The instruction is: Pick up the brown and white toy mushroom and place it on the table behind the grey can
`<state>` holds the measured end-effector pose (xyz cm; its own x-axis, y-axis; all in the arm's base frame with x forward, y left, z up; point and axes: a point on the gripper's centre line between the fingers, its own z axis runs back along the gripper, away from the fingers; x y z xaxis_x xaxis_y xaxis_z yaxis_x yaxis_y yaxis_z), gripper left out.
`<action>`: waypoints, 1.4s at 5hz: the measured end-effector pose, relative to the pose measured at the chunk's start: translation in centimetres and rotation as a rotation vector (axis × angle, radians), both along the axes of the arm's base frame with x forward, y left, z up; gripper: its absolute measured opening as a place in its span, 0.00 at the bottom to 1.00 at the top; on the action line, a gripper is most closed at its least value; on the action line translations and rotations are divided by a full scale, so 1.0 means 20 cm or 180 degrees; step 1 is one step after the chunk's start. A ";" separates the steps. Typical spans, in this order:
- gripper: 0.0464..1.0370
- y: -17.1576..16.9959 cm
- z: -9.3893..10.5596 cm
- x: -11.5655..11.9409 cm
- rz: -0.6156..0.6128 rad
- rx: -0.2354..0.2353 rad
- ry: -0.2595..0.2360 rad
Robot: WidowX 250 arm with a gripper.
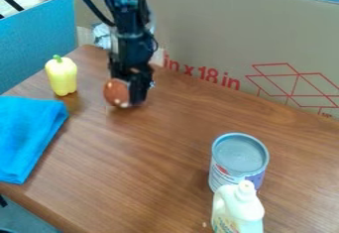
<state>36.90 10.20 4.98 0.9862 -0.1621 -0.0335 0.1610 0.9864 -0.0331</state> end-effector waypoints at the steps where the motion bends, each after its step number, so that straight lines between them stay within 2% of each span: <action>1: 0.54 -0.13 0.19 -0.02 0.0013 0.0015 -0.0279; 2: 0.54 -0.27 0.26 0.01 0.0017 -0.0118 -0.0395; 3: 0.54 -0.51 0.28 0.06 -0.0202 -0.0373 -0.0538; 4: 0.54 -0.71 0.23 0.10 -0.0281 -0.0510 -0.0531; 5: 0.54 -0.86 0.15 0.14 -0.0260 -0.0534 -0.0528; 7: 0.54 -1.04 0.04 0.17 -0.0299 -0.0639 -0.0477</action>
